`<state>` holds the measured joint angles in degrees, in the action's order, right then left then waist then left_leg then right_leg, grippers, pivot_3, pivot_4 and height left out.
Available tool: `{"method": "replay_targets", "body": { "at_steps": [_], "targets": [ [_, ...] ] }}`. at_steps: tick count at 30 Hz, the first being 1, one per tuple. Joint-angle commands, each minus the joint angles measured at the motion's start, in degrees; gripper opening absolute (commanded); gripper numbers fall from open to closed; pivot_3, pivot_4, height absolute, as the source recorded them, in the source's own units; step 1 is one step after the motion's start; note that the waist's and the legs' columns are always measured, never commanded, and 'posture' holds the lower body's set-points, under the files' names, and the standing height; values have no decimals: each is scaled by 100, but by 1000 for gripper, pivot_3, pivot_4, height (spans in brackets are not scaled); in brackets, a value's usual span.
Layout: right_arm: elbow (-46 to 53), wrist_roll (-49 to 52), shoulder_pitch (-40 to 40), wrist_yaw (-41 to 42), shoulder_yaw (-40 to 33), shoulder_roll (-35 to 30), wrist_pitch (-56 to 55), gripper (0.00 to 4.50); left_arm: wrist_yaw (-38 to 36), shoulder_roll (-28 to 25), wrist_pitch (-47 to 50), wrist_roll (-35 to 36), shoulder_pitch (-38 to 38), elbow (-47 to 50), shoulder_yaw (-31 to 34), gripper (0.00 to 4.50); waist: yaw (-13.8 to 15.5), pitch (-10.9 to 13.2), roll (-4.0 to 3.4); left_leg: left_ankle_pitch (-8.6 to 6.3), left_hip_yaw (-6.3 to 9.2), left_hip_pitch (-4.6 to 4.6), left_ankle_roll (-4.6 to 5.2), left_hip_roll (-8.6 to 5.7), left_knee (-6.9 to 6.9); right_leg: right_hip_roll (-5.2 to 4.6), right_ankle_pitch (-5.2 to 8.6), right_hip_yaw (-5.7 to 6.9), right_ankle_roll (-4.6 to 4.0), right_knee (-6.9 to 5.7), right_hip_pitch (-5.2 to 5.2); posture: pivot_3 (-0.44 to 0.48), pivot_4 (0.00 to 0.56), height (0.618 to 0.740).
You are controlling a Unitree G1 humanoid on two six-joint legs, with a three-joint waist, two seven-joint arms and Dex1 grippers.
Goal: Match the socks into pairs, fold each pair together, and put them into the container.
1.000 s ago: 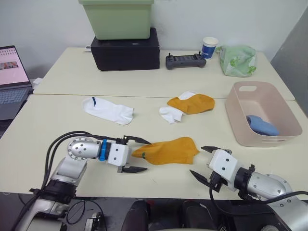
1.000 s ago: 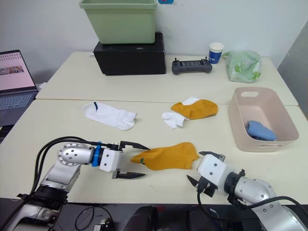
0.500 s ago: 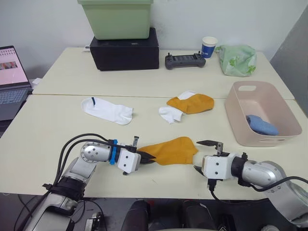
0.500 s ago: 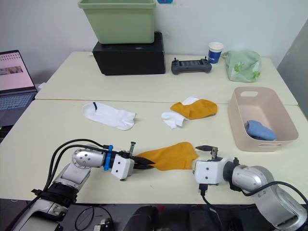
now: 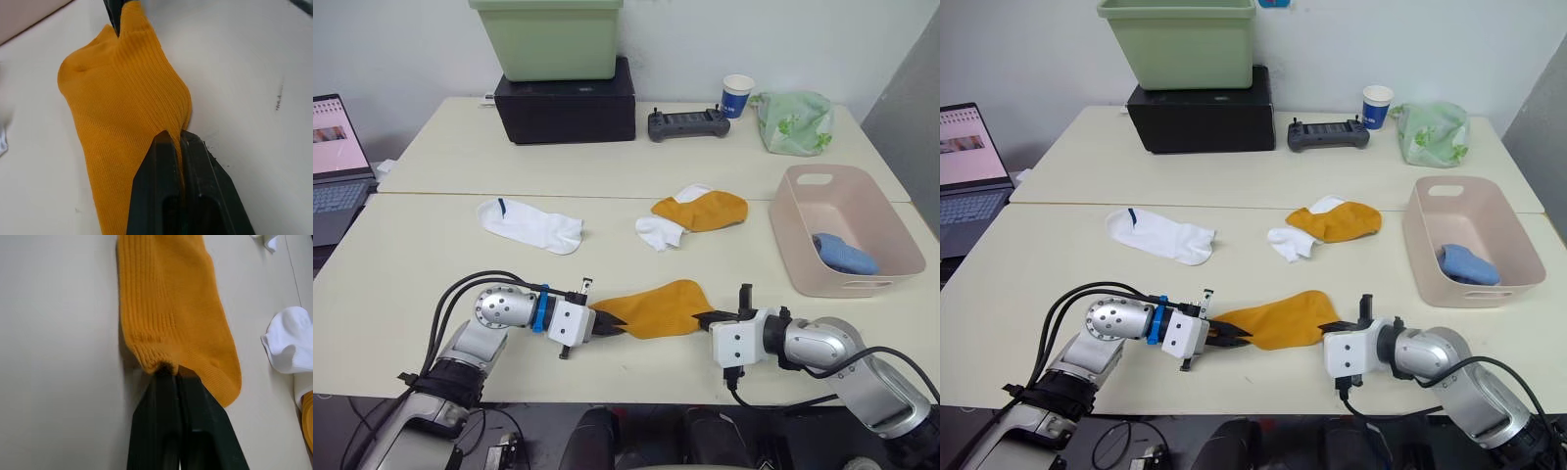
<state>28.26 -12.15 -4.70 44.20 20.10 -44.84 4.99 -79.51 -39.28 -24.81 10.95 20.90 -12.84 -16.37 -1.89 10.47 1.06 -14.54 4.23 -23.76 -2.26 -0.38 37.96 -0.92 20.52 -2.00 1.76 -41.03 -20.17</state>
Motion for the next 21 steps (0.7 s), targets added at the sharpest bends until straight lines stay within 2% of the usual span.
{"method": "replay_targets", "body": {
  "at_steps": [1, 4, 7, 9, 13, 16, 18, 21],
  "targets": [
    [903, 789, 226, 336, -421, 44, 673, 33, -470, -497, 2159, 1078, -9, 1227, 45, 0, -1, 0, 0, 0, 2, -3, 0, 1, 0, 0, 0, 2, 0, 0, 0, 0, 150, 720],
    [1917, 1869, 507, 570, -819, 23, 2120, 33, -1011, -1403, 4200, 2019, -7, 2369, 50, 0, -11, 1, 0, 0, 8, -6, 0, 3, 0, 1, 0, 6, 0, 3, 2, 0, 150, 720],
    [2725, 2954, 579, 607, -1231, -43, 3665, 33, -1249, -2094, 5519, 2694, -93, 3080, 94, 0, -15, 1, -3, 0, 10, 1, 0, 5, -2, 3, 1, 7, -2, 3, 9, 0, 150, 720],
    [3036, 3650, 538, 547, -1496, -71, 4673, 33, -1245, -2286, 6147, 2933, -92, 3225, 71, 0, -5, 2, -3, 0, 10, 7, 0, 4, -2, 3, 1, 7, -2, 5, 16, 0, 150, 720],
    [3037, 4402, 167, 29, -1764, 172, 6191, 33, -835, -1985, 6914, 2766, 122, 2857, -186, 0, 7, 1, -2, -1, 9, 16, 1, 0, -2, 3, 2, 6, -2, 8, 25, 0, 150, 720],
    [2621, 4305, -292, -730, -1647, 654, 6973, 33, -451, -1424, 7122, 2266, 518, 1987, -493, 0, 7, 2, 0, -1, 10, 15, 2, 0, -2, 5, 2, 7, -1, 6, 21, 0, 150, 720],
    [2462, 4204, -471, -1006, -1514, 737, 7154, 33, -323, -1148, 7189, 2053, 731, 1565, -582, 0, 5, 2, 0, -1, 9, 6, 2, -1, 0, 7, 2, 6, -1, 3, 10, 0, 150, 720],
    [2083, 3913, -767, -1236, -1073, 538, 6943, 33, -252, -679, 7152, 1785, 1155, 853, -653, 0, 5, 2, 1, -1, 5, -10, 2, -2, 0, 7, 2, 1, -1, 6, -7, 0, 150, 720]
  ]
}}
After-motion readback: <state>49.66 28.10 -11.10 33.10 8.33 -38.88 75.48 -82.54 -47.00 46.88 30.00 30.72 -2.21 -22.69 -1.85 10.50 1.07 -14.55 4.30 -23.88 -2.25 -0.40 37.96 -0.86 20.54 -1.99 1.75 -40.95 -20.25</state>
